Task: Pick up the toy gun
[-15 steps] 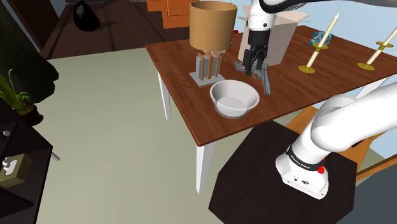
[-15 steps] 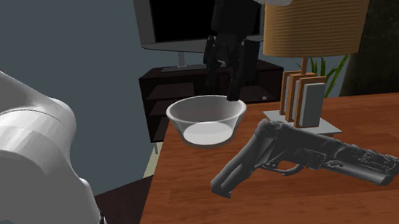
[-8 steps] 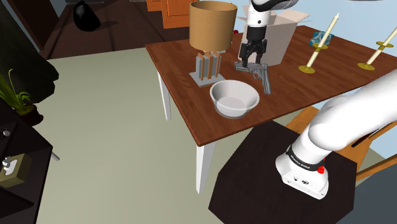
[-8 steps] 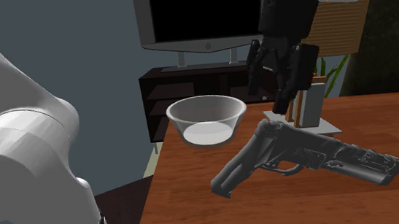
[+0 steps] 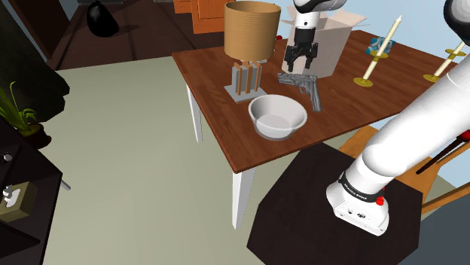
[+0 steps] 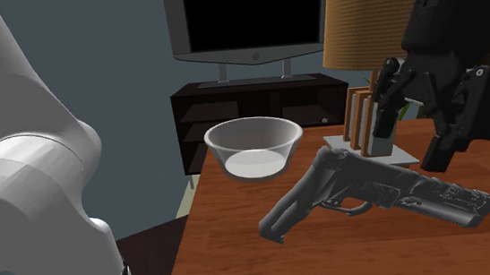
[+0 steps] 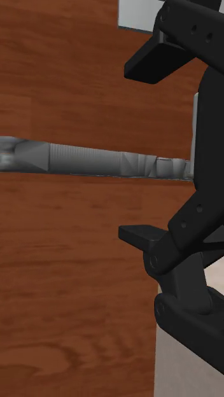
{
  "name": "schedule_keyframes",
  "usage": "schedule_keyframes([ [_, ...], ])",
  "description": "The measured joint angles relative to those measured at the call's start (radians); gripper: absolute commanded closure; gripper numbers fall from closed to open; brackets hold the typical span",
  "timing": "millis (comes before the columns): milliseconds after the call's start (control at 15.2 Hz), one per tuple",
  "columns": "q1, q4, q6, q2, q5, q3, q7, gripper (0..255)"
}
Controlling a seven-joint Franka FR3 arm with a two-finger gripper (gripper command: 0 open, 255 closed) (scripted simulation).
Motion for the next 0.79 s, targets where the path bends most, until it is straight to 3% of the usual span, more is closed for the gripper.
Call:
schedule_keyframes([
  [462,-0.003,-0.054,0.084,0.028,0.003,-0.005,0.003,0],
  [528,-0.004,-0.059,0.09,0.029,0.003,-0.006,0.002,255],
  [792,-0.004,-0.063,0.097,0.03,0.004,-0.006,0.002,255],
])
